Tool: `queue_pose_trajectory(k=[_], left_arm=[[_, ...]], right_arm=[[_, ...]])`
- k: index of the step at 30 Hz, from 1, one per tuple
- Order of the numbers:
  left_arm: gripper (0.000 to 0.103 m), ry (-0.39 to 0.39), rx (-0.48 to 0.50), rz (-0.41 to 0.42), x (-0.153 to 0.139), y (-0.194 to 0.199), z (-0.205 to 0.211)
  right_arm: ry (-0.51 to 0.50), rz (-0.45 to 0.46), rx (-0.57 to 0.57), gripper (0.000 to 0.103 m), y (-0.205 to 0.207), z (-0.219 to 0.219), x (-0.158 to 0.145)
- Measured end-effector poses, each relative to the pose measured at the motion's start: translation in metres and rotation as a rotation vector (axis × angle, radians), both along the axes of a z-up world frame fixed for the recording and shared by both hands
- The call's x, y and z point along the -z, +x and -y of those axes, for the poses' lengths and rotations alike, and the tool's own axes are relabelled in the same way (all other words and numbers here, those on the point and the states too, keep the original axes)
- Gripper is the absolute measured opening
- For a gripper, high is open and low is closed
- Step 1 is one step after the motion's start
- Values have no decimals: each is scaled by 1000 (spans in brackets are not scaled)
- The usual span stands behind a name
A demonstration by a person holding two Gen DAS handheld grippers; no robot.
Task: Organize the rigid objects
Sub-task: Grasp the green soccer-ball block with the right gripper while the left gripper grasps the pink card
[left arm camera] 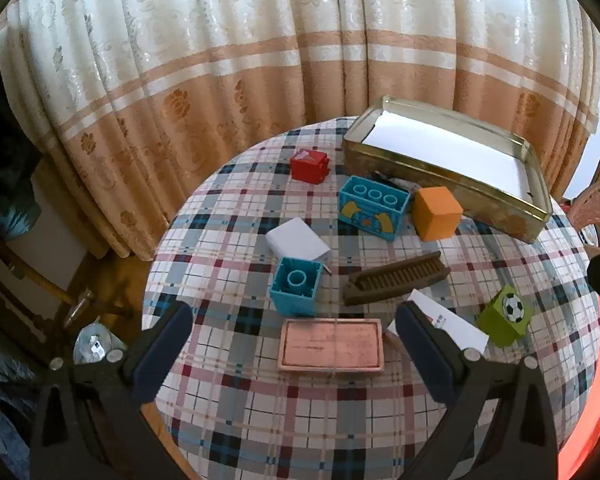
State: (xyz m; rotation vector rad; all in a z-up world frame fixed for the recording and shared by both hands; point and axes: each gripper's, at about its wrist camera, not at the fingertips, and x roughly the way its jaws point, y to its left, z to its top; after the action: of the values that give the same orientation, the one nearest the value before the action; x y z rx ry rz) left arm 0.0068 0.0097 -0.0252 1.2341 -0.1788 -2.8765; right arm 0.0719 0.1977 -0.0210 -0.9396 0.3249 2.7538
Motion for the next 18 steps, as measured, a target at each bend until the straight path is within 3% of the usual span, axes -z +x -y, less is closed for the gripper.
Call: queue_pose_trajectory(k=[15, 18], left_arm=[[103, 4, 21, 30, 12, 4, 4], [103, -3, 22, 29, 14, 9, 10]], right_arm=[[12, 15, -32, 100, 5, -7, 10], [20, 38, -50, 81, 7, -10, 16]])
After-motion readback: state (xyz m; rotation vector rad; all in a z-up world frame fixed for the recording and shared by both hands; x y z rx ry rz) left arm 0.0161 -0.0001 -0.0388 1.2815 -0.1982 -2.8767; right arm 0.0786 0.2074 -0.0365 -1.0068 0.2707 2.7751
